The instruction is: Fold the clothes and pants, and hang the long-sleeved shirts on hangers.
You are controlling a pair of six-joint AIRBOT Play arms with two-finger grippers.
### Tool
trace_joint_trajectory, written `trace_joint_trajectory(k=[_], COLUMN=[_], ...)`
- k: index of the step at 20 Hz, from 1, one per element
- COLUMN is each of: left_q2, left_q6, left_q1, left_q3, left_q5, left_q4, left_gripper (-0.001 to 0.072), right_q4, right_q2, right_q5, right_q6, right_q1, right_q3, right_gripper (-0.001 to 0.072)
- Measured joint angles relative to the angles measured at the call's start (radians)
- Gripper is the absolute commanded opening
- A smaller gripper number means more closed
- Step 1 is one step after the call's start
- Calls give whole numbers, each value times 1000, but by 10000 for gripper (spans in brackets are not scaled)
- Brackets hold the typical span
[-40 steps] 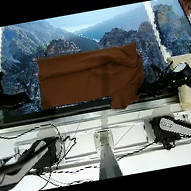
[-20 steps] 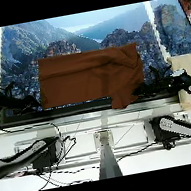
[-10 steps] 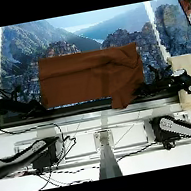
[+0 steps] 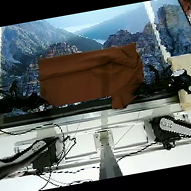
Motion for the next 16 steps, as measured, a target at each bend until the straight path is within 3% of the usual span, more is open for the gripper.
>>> trace_joint_trajectory(k=[3,6,12,16], left_q2=[-1,-1,34,81], left_q6=[5,36,255,330], left_q1=[0,0,0,0], left_q3=[-1,-1,3,39], left_q5=[18,13,-158,-251], left_q4=[-11,-22,-97,-134], left_gripper=[15,15,13,13], right_q4=[17,57,90,105], right_q2=[1,17,145,258], right_q5=[2,10,51,75], right_q6=[-7,-29,-42,-9], right_q1=[0,0,0,0], right_q3=[0,0,47,96], right_gripper=[17,17,17,17])
